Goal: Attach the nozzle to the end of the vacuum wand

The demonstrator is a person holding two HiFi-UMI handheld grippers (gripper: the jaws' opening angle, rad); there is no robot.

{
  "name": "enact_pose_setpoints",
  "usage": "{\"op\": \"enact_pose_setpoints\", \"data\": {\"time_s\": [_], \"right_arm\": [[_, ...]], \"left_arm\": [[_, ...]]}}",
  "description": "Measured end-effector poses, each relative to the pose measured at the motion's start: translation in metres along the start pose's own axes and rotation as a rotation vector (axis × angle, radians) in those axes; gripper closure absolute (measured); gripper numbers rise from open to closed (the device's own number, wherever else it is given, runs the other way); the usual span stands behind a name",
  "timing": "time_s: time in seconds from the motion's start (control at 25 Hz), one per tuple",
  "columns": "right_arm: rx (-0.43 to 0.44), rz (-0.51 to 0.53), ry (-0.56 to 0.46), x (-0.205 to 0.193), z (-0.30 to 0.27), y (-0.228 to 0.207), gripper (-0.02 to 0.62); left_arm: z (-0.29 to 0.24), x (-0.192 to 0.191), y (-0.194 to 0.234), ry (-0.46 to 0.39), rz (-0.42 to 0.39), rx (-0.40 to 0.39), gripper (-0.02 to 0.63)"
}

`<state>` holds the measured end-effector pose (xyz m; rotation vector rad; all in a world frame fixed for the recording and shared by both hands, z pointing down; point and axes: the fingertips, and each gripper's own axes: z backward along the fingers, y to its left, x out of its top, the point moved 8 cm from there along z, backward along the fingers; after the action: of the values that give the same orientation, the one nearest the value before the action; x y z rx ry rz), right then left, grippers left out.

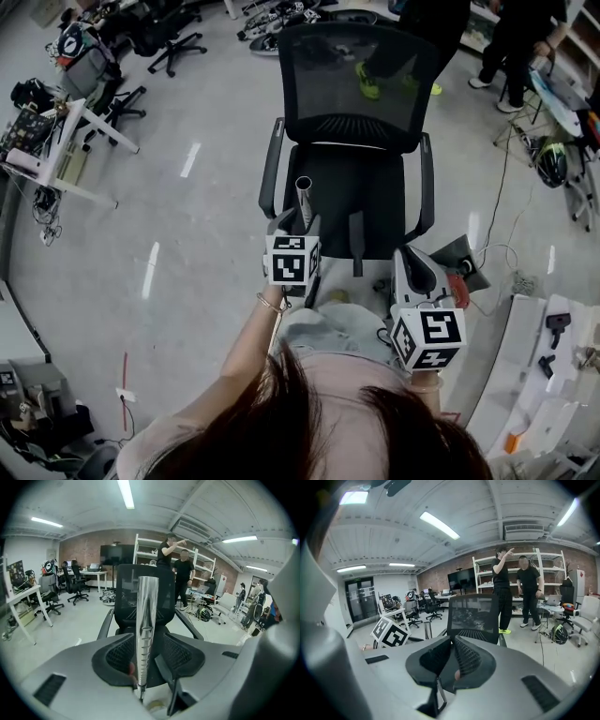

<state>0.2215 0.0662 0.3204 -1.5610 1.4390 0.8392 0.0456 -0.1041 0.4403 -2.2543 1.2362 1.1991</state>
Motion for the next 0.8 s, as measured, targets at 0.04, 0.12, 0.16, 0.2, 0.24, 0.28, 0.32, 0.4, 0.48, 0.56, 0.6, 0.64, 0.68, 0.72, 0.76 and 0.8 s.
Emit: {"op": "enact_pose_setpoints", "data": {"time_s": [0.04, 0.12, 0.16, 0.2, 0.24, 0.28, 0.32, 0.4, 0.48, 0.56, 0.6, 0.64, 0.68, 0.72, 0.76, 0.8], "right_arm": [[0.001, -0.002, 0.002, 0.0, 0.0, -0.002, 0.569], [0.003, -0.006, 0.009, -0.002, -0.001, -0.005, 0.569], [0.004, -0.007, 0.012, -0.004, -0.002, -0.005, 0.569], [0.003, -0.007, 0.016, -0.005, -0.002, -0.006, 0.569], [0.002, -0.007, 0.019, -0.006, -0.002, -0.006, 0.569], [0.001, -0.008, 0.022, -0.007, -0.002, -0.007, 0.569], [-0.002, -0.008, 0.024, -0.007, -0.003, -0.008, 0.569], [-0.009, -0.007, 0.027, -0.009, -0.003, -0.011, 0.569], [-0.017, -0.006, 0.031, -0.01, -0.003, -0.014, 0.569], [-0.023, -0.006, 0.038, -0.011, -0.003, -0.018, 0.569], [-0.026, -0.006, 0.042, -0.012, -0.003, -0.019, 0.569], [-0.028, -0.006, 0.045, -0.012, -0.003, -0.019, 0.569], [-0.029, -0.007, 0.048, -0.013, -0.002, -0.02, 0.569], [-0.031, -0.007, 0.05, -0.013, -0.001, -0.02, 0.569], [-0.033, -0.007, 0.052, -0.014, -0.001, -0.021, 0.569], [-0.034, -0.007, 0.053, -0.015, -0.001, -0.022, 0.569]], "left_arm": [[-0.003, 0.0, 0.0, 0.003, -0.004, 0.003, 0.428], [-0.008, 0.001, 0.0, 0.008, -0.01, 0.009, 0.426], [-0.011, 0.001, 0.001, 0.011, -0.013, 0.011, 0.425], [-0.014, 0.001, 0.002, 0.013, -0.014, 0.012, 0.423], [-0.016, 0.001, 0.003, 0.016, -0.015, 0.012, 0.423], [-0.018, 0.001, 0.004, 0.018, -0.016, 0.012, 0.423], [-0.021, 0.001, 0.004, 0.021, -0.016, 0.013, 0.422], [-0.025, 0.0, 0.004, 0.027, -0.02, 0.015, 0.42], [-0.029, 0.0, 0.003, 0.032, -0.024, 0.017, 0.419], [-0.034, 0.0, 0.002, 0.031, -0.024, 0.021, 0.419], [-0.036, 0.0, 0.002, 0.031, -0.023, 0.025, 0.419], [-0.037, 0.0, 0.002, 0.03, -0.021, 0.03, 0.419], [-0.038, 0.001, 0.003, 0.029, -0.019, 0.036, 0.419], [-0.039, 0.0, 0.003, 0.028, -0.018, 0.042, 0.419], [-0.04, 0.0, 0.003, 0.027, -0.017, 0.047, 0.419], [-0.042, 0.0, 0.004, 0.025, -0.016, 0.051, 0.419]]}}
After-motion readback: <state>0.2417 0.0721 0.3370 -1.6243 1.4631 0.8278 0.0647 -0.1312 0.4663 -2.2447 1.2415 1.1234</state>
